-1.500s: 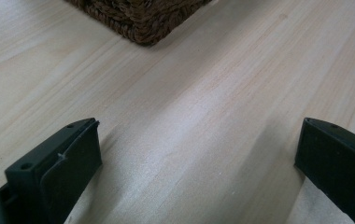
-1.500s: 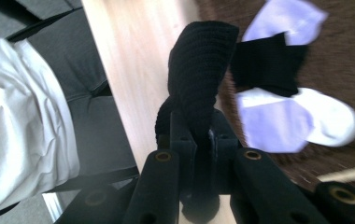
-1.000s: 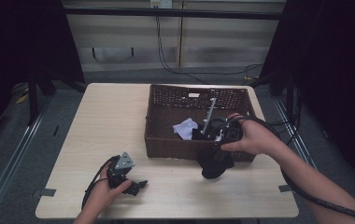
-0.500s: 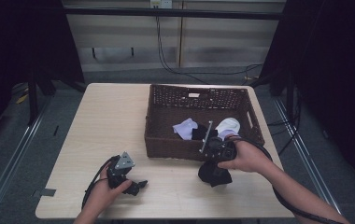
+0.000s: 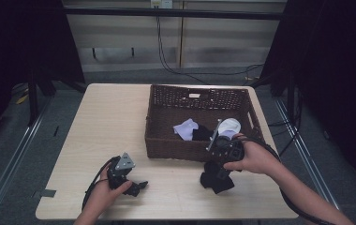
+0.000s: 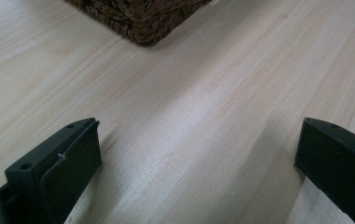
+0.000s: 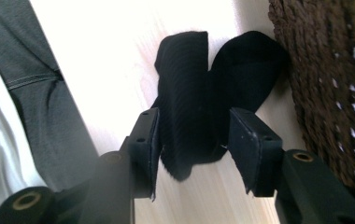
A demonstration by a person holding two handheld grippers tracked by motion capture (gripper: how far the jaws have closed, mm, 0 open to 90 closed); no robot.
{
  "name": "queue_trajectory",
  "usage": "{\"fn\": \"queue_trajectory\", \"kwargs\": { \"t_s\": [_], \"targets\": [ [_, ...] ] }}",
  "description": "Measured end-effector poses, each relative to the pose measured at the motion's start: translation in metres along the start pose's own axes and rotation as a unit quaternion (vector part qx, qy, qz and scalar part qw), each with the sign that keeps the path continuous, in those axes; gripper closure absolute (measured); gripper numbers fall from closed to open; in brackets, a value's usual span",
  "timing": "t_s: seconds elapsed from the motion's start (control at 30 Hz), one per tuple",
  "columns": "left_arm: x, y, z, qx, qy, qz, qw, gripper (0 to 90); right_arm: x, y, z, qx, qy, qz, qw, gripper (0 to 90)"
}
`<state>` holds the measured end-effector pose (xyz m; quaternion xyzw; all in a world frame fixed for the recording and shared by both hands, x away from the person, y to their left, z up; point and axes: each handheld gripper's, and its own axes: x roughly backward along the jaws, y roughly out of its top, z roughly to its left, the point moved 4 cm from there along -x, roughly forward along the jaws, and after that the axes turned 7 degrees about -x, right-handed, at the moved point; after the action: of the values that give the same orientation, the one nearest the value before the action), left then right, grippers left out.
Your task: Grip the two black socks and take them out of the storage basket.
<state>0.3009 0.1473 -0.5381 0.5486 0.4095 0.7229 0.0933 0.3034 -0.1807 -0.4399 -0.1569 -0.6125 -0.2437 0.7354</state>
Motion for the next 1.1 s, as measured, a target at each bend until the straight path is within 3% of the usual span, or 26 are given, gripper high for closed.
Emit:
{"fn": "queue_trajectory", "kwargs": {
  "t_s": [0.27,0.43,0.5,0.53,0.57,0.7,0.73,0.8,1.1],
  "targets": [
    [0.0,0.0,-0.001,0.004,0.001,-0.002,1.0,0.0,0.049,0.007,0.005,0.001,-0.017,-0.033,0.9993,43.4],
    [0.0,0.0,0.0,0.0,0.001,-0.001,1.0,0.0,0.072,0.015,-0.004,-0.004,-0.028,-0.04,0.9988,43.1],
    [0.0,0.0,0.0,0.001,0.001,-0.001,1.0,0.0,0.081,0.023,-0.016,-0.016,-0.035,-0.037,0.9986,43.3],
    [0.0,0.0,0.0,0.001,0.001,-0.001,1.0,0.0,0.081,0.023,-0.016,-0.016,-0.035,-0.037,0.9986,43.3],
    [0.0,0.0,0.0,0.001,0.001,-0.001,1.0,0.0,0.084,0.028,-0.028,-0.029,-0.042,-0.037,0.998,43.2],
    [0.0,0.0,0.0,0.0,0.001,-0.001,1.0,0.0,0.085,0.036,-0.049,-0.054,-0.051,-0.032,0.9967,42.8],
    [0.0,0.0,0.0,0.0,0.001,-0.001,1.0,0.0,0.085,0.036,-0.049,-0.054,-0.051,-0.032,0.9967,42.8],
    [0.0,0.0,0.0,0.0,0.001,-0.001,1.0,0.0,0.083,0.04,-0.063,-0.071,-0.055,-0.029,0.9955,42.5],
    [0.0,0.0,0.0,0.002,0.001,-0.002,1.0,0.0,0.06,0.055,-0.089,-0.091,-0.058,-0.021,0.994,40.7]
  ]
}}
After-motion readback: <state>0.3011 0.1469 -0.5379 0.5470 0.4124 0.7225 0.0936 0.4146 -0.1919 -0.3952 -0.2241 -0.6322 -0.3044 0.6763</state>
